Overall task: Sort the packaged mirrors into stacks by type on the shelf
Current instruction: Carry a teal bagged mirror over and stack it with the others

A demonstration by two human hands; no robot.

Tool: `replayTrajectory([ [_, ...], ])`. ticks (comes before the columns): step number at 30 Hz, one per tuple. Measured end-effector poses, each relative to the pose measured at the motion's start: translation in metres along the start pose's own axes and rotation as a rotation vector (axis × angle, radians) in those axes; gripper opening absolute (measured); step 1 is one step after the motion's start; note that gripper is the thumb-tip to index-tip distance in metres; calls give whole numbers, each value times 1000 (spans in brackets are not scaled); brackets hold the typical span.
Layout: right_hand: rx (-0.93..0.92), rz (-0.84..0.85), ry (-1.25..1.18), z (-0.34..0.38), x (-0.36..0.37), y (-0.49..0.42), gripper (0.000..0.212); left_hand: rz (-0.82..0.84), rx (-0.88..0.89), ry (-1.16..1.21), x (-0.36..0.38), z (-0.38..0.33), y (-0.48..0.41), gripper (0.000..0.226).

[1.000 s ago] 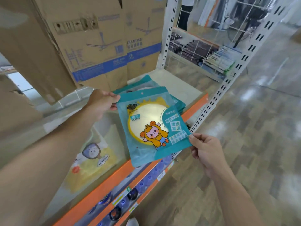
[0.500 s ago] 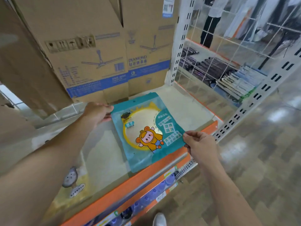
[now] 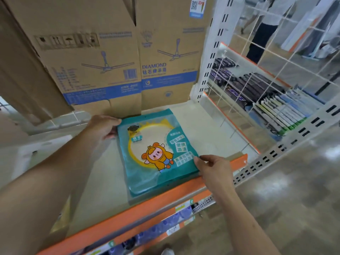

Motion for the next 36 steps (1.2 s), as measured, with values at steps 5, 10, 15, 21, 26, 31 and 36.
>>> replayTrajectory([
  [5,-52,69,6,-1,0,-5,15,-39,-18,14,-4,4,1,7],
  [10,-90,84,72,8,-4,-16,21,-59,-37,-30,-9,7,6,9],
  [15,-241,44,186,36,-4,-18,18,-190,28,-40,-18,-12,30,5],
  [21,-387,17,299,70,15,-22,30,-181,193,-484,-42,-40,58,18],
  [26,-518,29,387,99,40,-8,36,-201,342,-651,-63,-48,83,22],
  [31,-614,42,455,115,63,11,39,-274,400,-742,-83,-50,106,18],
  [36,-723,123,515,135,90,36,39,-329,376,-770,-100,-41,126,20],
])
Point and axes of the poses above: each hand's wrist, its own y-axis away from the middle knuckle, its own x-axis out of the palm, z = x × y, the point moved 9 cm from there along -y, towards the middle knuckle, and after that the axes turned 11 degrees about x, right-handed, at the moved point
